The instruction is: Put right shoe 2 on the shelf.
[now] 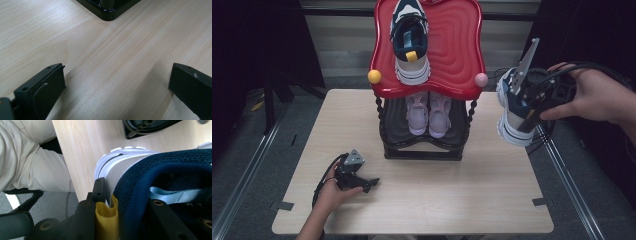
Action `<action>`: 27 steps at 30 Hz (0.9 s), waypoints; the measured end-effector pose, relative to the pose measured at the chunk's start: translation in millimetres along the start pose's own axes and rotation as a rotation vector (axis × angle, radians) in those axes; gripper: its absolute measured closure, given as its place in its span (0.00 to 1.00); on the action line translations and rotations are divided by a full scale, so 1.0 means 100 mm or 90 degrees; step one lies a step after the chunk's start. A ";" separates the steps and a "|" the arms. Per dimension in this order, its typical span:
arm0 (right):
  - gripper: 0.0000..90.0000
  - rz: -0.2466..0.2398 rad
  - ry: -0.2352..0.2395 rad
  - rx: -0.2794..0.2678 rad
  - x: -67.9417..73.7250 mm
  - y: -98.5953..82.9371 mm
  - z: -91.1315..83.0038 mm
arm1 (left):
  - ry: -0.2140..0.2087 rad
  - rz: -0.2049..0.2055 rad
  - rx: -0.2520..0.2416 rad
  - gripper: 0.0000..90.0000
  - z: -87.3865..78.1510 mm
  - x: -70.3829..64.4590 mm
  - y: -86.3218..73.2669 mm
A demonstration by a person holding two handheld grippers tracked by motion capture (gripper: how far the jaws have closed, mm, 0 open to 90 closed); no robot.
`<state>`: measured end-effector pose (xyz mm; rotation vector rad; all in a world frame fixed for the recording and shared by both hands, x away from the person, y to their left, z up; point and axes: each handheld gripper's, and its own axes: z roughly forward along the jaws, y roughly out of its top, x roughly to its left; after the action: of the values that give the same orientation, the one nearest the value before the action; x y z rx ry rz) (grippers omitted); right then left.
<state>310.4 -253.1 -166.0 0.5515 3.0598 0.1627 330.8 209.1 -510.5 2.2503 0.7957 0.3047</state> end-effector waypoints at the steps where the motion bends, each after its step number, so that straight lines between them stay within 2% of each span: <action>1: 0.78 0.001 -0.003 0.001 -0.01 0.01 -0.05 | 0.000 0.000 0.000 0.00 0.00 0.00 0.00; 7: 0.78 0.012 -0.035 -0.003 -0.03 0.04 -0.33 | 0.000 0.000 0.000 0.00 0.00 0.00 0.00; 11: 0.78 0.008 -0.057 -0.013 -0.04 0.10 -0.50 | -0.001 -0.001 0.000 0.00 0.00 0.00 0.00; 19: 0.78 -0.007 -0.104 -0.010 -0.03 0.35 -0.85 | 0.000 0.000 0.000 0.00 0.00 0.00 0.00; 27: 0.79 -0.026 -0.129 -0.027 -0.03 0.63 -1.01 | -0.001 0.000 0.000 0.00 0.00 0.00 0.00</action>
<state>330.2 -204.9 -58.4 0.4717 2.8614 0.1600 330.8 209.0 -510.5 2.2500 0.7959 0.3031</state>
